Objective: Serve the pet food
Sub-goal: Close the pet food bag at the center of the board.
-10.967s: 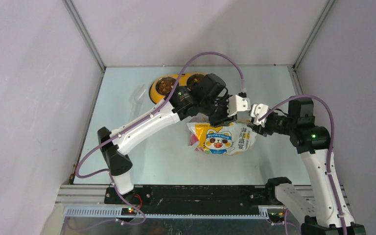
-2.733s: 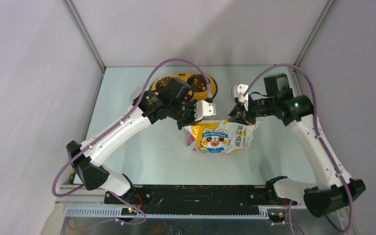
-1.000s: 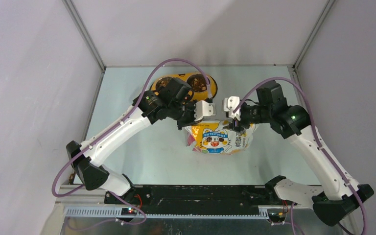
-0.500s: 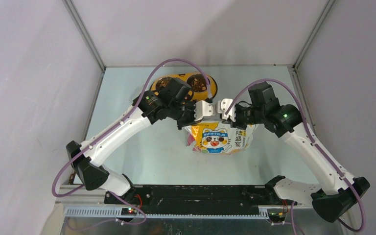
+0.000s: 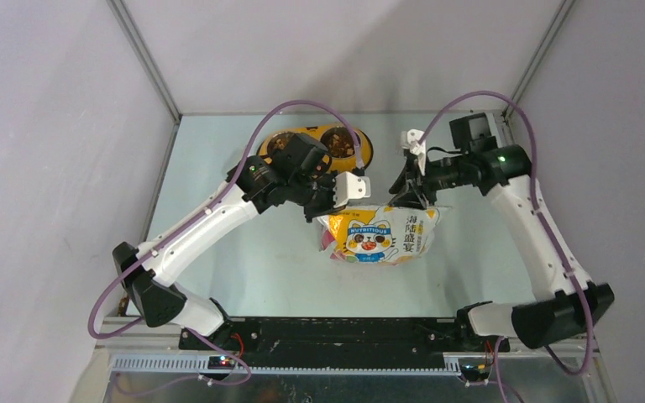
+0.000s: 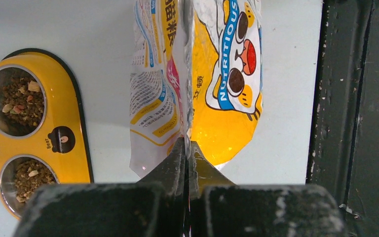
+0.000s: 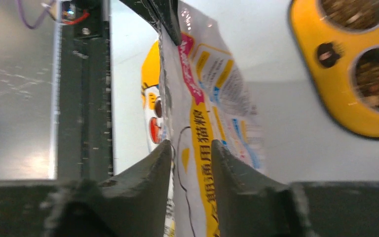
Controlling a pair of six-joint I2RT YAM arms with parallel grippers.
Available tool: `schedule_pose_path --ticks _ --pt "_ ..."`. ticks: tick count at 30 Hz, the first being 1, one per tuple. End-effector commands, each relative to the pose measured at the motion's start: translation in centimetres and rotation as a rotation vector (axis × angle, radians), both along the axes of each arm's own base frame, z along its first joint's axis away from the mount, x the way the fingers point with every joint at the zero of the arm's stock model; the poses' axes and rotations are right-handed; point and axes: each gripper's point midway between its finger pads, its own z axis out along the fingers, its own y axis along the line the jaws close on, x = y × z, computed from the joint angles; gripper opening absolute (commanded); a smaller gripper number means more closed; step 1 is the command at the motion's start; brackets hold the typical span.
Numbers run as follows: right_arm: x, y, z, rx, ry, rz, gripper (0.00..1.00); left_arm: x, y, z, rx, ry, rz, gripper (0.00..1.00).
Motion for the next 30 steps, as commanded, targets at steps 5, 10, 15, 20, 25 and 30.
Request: schedule_pose_path --ticks 5,10,15,20,25,30 --pt "0.1 -2.4 2.9 -0.086 -0.508 -0.078 0.55 -0.6 1.9 1.8 -0.013 -0.038 0.029 0.00" --pt "0.2 -4.2 1.0 -0.203 -0.657 -0.120 0.58 -0.6 1.9 1.8 -0.014 -0.037 0.029 0.00" --pt "0.8 -5.0 0.9 -0.222 -0.766 -0.160 0.58 -0.6 1.9 1.8 -0.015 -0.036 0.029 0.00" --pt "0.9 -5.7 -0.2 -0.273 -0.796 -0.159 0.54 -0.6 1.9 1.9 -0.014 -0.037 0.031 0.00" --pt "0.2 -5.8 -0.9 -0.296 -0.815 -0.129 0.42 -0.6 1.8 1.8 -0.013 -0.035 0.029 0.00" --pt "0.0 -5.7 -1.4 -0.325 -0.824 -0.108 0.35 -0.6 1.8 1.8 -0.012 -0.031 0.029 0.00"
